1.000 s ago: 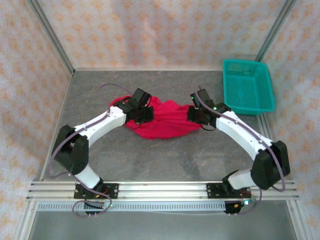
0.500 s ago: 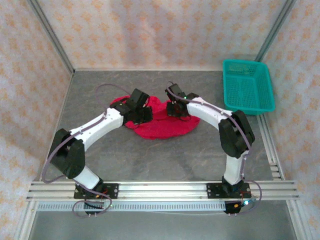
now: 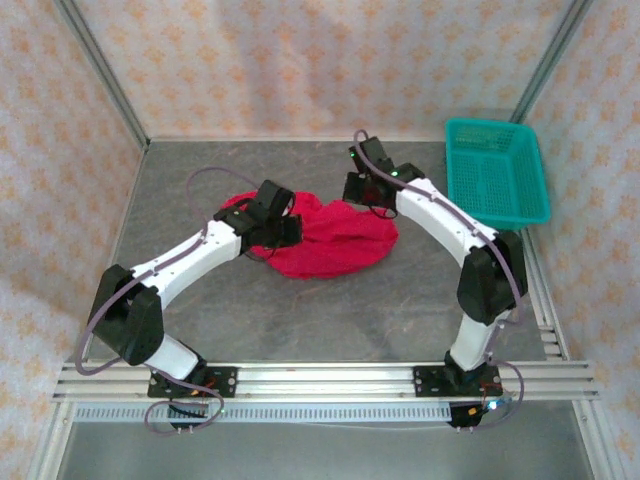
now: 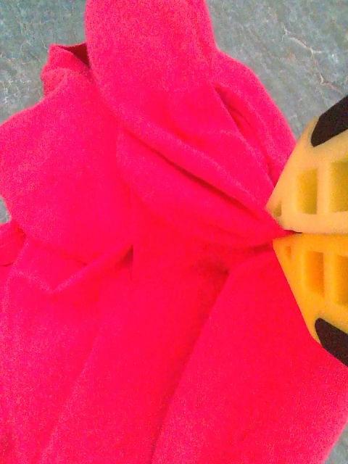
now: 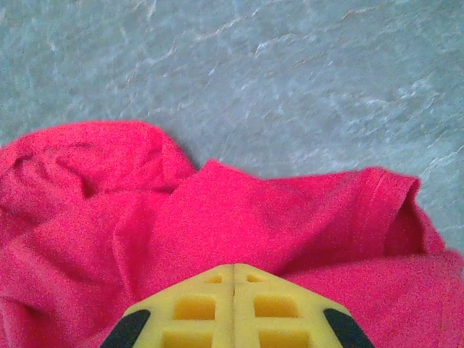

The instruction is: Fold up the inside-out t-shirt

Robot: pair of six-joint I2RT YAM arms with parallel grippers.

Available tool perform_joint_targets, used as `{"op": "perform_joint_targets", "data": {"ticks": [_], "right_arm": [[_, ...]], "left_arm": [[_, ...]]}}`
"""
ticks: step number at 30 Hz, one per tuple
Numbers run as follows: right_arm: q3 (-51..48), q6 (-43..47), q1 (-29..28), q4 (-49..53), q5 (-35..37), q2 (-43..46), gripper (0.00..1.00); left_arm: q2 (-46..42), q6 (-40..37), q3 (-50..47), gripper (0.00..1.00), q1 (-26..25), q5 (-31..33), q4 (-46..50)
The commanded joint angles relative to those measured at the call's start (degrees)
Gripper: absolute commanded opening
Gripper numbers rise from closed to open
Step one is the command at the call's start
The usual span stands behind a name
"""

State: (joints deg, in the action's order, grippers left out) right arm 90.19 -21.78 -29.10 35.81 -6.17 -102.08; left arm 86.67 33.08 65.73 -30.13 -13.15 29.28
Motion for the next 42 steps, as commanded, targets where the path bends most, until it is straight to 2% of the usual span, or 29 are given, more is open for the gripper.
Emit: {"op": "perform_joint_targets", "data": {"ticks": [1,3,6,7,8,9,10,11,13,17,19,22,25,30,36,42], "right_arm": [[4.7,0.7,3.0,-2.3,-5.2,-3.4,0.00],[9.5,0.9,3.5,-0.7,-7.7,-7.5,0.00],[15.0,2.1,3.5,5.1,-9.8,-11.0,0.00],[13.9,2.6,3.4,5.7,-10.0,-9.8,0.00],[11.6,3.2,3.4,5.4,-9.7,-8.0,0.05],[8.6,4.0,3.3,4.9,-9.1,-5.2,0.13],[4.7,4.8,3.4,4.4,-8.2,-2.1,0.22],[1.4,5.4,3.3,4.1,-7.1,0.7,0.28],[-5.7,6.2,3.3,3.7,-4.6,6.9,0.34],[-16.8,5.0,3.9,2.4,-2.4,16.2,0.35],[-20.7,3.6,4.7,2.2,-1.3,19.6,0.35],[-24.9,2.0,7.2,2.1,-1.4,23.1,0.35],[-26.7,1.8,8.8,2.3,-2.3,25.2,0.35],[-26.7,2.0,9.1,3.3,-2.8,26.3,0.35],[-27.1,2.0,9.2,3.6,-3.4,27.0,0.35],[-27.6,1.9,9.2,3.5,-4.5,27.6,0.35]], "left_arm": [[1.3,-6.8,3.0,0.00,-0.3,3.8,0.2],[2.3,-8.1,4.2,0.00,-0.2,4.6,0.3],[4.1,-8.2,7.1,0.06,-0.3,6.2,2.3],[4.6,-8.2,8.3,0.16,-0.2,6.4,3.4],[4.7,-8.2,9.0,0.27,-0.2,6.8,4.3],[4.6,-8.5,9.7,0.43,-0.2,7.7,5.2],[4.1,-9.4,10.1,0.51,-0.5,8.4,5.8],[3.4,-10.8,10.3,0.56,-0.9,9.3,6.2],[1.0,-14.8,10.8,0.61,-2.8,11.4,6.8],[-2.1,-26.3,8.6,0.63,-7.9,6.7,-0.5],[-2.2,-34.8,5.1,0.67,-10.3,2.3,-6.6],[-1.2,-45.8,1.4,0.69,-13.8,3.8,-11.9],[2.7,-52.2,2.9,0.69,-15.2,7.3,-10.7],[9.5,-58.0,6.5,0.67,-15.4,11.1,-9.7],[16.5,-60.2,10.3,0.65,-15.3,13.6,-10.5],[19.2,-60.1,13.9,0.55,-15.1,13.9,-9.9]]}}
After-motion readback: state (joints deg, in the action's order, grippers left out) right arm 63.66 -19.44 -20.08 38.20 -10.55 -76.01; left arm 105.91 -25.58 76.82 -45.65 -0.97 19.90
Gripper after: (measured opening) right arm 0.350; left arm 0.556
